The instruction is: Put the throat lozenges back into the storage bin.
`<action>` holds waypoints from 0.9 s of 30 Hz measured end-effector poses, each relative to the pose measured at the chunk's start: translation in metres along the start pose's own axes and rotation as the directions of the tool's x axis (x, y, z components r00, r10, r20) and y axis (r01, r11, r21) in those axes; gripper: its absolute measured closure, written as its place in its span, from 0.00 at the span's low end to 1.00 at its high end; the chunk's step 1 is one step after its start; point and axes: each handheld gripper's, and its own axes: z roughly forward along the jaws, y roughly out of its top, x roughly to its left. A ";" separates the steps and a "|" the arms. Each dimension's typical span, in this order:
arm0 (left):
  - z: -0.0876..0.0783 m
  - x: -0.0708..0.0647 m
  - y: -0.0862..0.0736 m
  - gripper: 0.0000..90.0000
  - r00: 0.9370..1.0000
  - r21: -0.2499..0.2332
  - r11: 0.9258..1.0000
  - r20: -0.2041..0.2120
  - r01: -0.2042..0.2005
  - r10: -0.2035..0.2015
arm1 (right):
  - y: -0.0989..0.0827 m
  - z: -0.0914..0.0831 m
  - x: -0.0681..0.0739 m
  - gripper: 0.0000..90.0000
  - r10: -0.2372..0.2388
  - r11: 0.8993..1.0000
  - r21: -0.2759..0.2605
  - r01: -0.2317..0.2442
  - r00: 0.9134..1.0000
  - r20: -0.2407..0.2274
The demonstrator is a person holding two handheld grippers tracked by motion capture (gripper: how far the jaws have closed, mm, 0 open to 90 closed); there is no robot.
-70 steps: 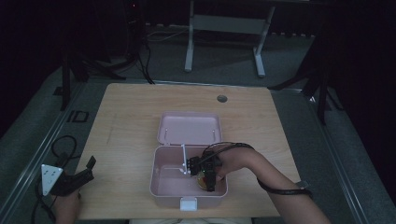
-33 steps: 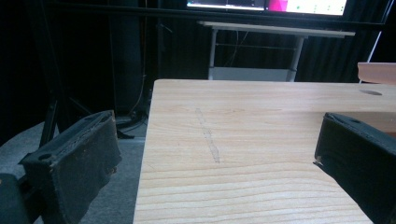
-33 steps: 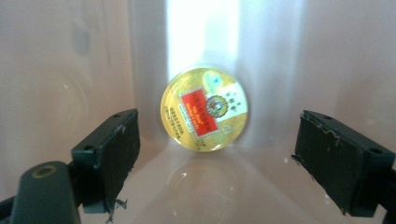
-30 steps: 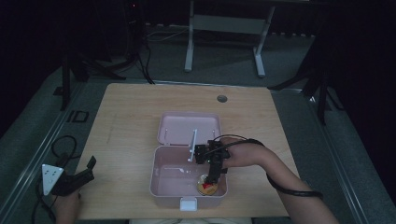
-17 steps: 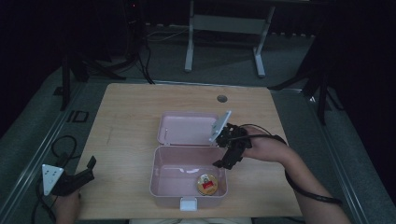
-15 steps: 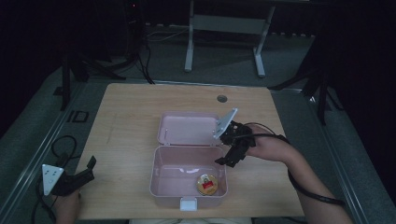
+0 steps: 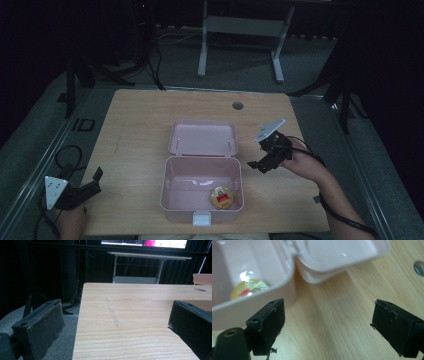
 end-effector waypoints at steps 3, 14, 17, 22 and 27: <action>0.000 0.000 0.000 0.00 1.000 0.000 1.000 0.000 0.000 0.000 | -0.016 0.008 -0.007 0.12 0.066 0.997 -0.032 -0.065 0.998 0.021; 0.000 0.000 0.000 0.00 1.000 0.003 1.000 0.001 0.000 0.000 | -0.080 0.037 -0.024 0.12 0.298 0.943 -0.195 -0.268 0.944 0.140; 0.000 0.000 0.000 0.00 1.000 0.003 1.000 0.001 0.000 0.000 | -0.098 0.043 -0.026 0.12 0.361 0.916 -0.245 -0.318 0.919 0.158; 0.000 0.000 0.000 0.00 1.000 0.003 1.000 0.001 0.000 0.000 | -0.127 0.053 -0.029 0.12 0.440 0.882 -0.283 -0.377 0.874 0.205; 0.000 0.000 0.000 0.00 1.000 0.003 1.000 0.002 -0.002 0.002 | -0.151 0.059 -0.028 0.12 0.498 0.851 -0.313 -0.421 0.835 0.234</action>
